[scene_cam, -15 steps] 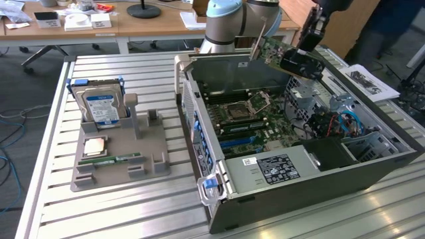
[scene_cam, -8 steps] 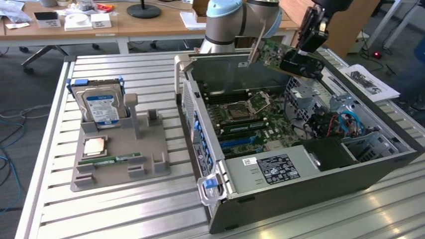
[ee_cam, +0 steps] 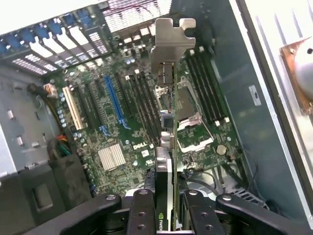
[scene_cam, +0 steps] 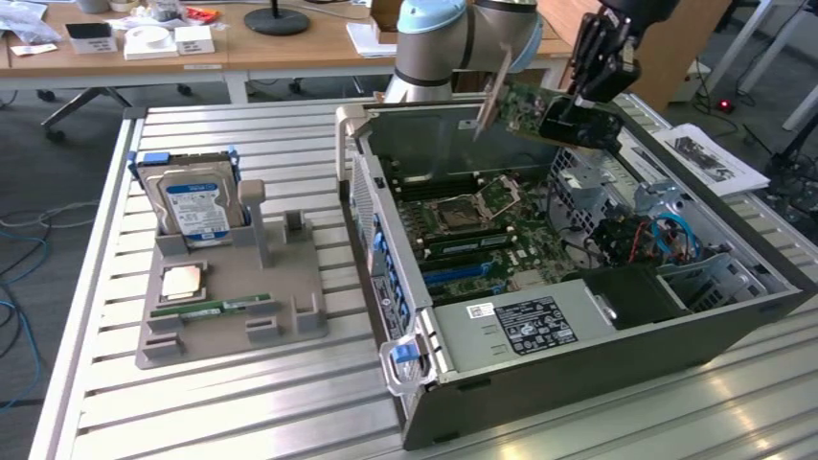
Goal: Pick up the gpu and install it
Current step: 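Insert the gpu into the slot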
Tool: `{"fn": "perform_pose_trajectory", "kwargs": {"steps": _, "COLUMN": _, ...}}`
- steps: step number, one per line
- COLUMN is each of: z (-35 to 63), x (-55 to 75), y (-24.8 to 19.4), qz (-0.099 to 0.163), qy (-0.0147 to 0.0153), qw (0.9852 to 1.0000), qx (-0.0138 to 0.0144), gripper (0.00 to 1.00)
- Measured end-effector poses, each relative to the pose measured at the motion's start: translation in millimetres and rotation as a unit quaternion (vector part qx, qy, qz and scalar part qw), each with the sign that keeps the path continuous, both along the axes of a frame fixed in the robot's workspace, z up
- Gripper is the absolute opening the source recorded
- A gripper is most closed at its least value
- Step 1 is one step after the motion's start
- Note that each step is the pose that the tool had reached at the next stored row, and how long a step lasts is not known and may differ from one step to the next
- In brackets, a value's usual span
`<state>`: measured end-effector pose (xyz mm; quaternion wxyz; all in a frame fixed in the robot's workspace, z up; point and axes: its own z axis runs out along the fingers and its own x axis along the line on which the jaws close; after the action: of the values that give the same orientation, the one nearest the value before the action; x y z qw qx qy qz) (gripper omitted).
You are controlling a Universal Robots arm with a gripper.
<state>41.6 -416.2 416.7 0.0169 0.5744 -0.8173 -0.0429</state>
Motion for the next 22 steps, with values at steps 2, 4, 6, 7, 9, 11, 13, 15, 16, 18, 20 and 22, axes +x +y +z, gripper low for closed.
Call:
{"fn": "perform_pose_trajectory", "kwargs": {"steps": 2, "z": -0.1, "x": 0.0, "y": 0.0, "qz": 0.018, "qy": 0.0, "qw": 0.9998, "qx": 0.0, "gripper": 0.27}}
{"fn": "perform_pose_trajectory", "kwargs": {"steps": 4, "z": -0.4, "x": 0.0, "y": 0.0, "qz": 0.036, "qy": 0.0, "qw": 0.9994, "qx": 0.0, "gripper": 0.27}}
{"fn": "perform_pose_trajectory", "kwargs": {"steps": 6, "z": -0.5, "x": 0.0, "y": 0.0, "qz": 0.055, "qy": 0.0, "qw": 0.9985, "qx": 0.0, "gripper": 0.27}}
{"fn": "perform_pose_trajectory", "kwargs": {"steps": 7, "z": -0.6, "x": 0.0, "y": 0.0, "qz": 0.063, "qy": 0.0, "qw": 0.998, "qx": 0.0, "gripper": 0.27}}
{"fn": "perform_pose_trajectory", "kwargs": {"steps": 9, "z": -0.5, "x": 0.0, "y": 0.0, "qz": 0.069, "qy": 0.0, "qw": 0.9976, "qx": 0.0, "gripper": 0.27}}
{"fn": "perform_pose_trajectory", "kwargs": {"steps": 11, "z": -0.5, "x": 0.0, "y": 0.0, "qz": 0.069, "qy": 0.0, "qw": 0.9976, "qx": -0.0001, "gripper": 0.27}}
{"fn": "perform_pose_trajectory", "kwargs": {"steps": 13, "z": -0.6, "x": 0.0, "y": 0.0, "qz": 0.07, "qy": 0.0, "qw": 0.9976, "qx": -0.0001, "gripper": 0.27}}
{"fn": "perform_pose_trajectory", "kwargs": {"steps": 15, "z": -1.2, "x": 0.0, "y": 0.1, "qz": 0.074, "qy": -0.0017, "qw": 0.9973, "qx": 0.0, "gripper": 0.27}}
{"fn": "perform_pose_trajectory", "kwargs": {"steps": 16, "z": -1.4, "x": 0.0, "y": 0.0, "qz": 0.077, "qy": -0.0036, "qw": 0.997, "qx": -0.0002, "gripper": 0.27}}
{"fn": "perform_pose_trajectory", "kwargs": {"steps": 18, "z": -2.2, "x": -0.1, "y": 0.0, "qz": 0.084, "qy": -0.0077, "qw": 0.9965, "qx": -0.0005, "gripper": 0.27}}
{"fn": "perform_pose_trajectory", "kwargs": {"steps": 20, "z": -3.0, "x": 0.0, "y": 0.0, "qz": 0.092, "qy": -0.0122, "qw": 0.9956, "qx": -0.0009, "gripper": 0.27}}
{"fn": "perform_pose_trajectory", "kwargs": {"steps": 22, "z": -4.0, "x": 0.0, "y": 0.0, "qz": 0.102, "qy": -0.0173, "qw": 0.9947, "qx": -0.0012, "gripper": 0.27}}
